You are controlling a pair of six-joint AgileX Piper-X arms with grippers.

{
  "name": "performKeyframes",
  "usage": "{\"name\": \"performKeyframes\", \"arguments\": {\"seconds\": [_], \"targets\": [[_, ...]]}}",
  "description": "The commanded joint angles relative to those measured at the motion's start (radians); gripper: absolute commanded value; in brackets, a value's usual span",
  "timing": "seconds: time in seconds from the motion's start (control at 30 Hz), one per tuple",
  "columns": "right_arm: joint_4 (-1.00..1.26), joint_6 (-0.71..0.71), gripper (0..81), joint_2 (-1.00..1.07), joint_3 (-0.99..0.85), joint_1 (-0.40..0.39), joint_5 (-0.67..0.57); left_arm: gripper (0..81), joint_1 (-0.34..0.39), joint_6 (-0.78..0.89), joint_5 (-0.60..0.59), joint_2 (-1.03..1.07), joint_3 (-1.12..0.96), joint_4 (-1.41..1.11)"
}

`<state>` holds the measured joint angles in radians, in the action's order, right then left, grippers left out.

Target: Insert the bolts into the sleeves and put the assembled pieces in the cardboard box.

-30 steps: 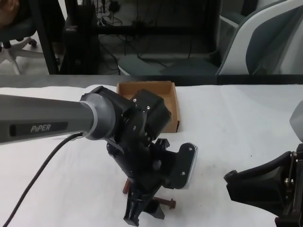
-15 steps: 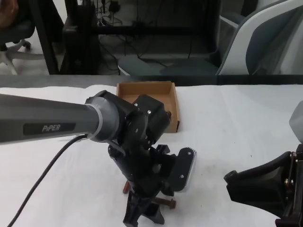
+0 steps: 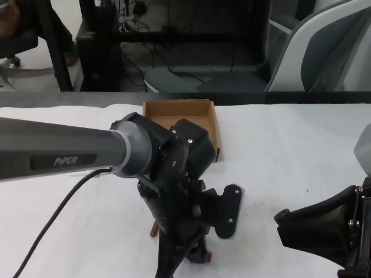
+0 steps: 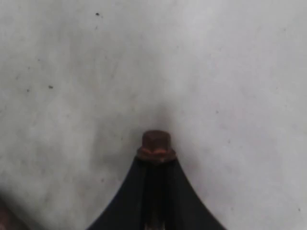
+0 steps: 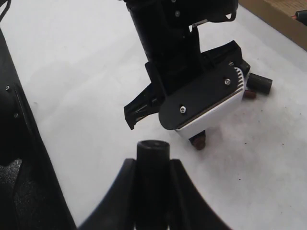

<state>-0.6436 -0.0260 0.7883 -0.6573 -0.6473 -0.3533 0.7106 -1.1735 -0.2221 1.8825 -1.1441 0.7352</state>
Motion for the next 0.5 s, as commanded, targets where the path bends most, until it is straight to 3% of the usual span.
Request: {"name": "performKeyframes", "arguments": {"seconds": [0.0,0.47], "targets": [[0.006,0.003,0.4,-0.021,-0.003,-0.001,-0.013,1.7,-0.011,0.103,0.152,-0.024,0.007,0.026],[0.006,-0.137,0.4,-0.165,-0.003,-0.001,-0.013,1.7,-0.011,0.557,0.008,-0.542,0.112,0.044]]}}
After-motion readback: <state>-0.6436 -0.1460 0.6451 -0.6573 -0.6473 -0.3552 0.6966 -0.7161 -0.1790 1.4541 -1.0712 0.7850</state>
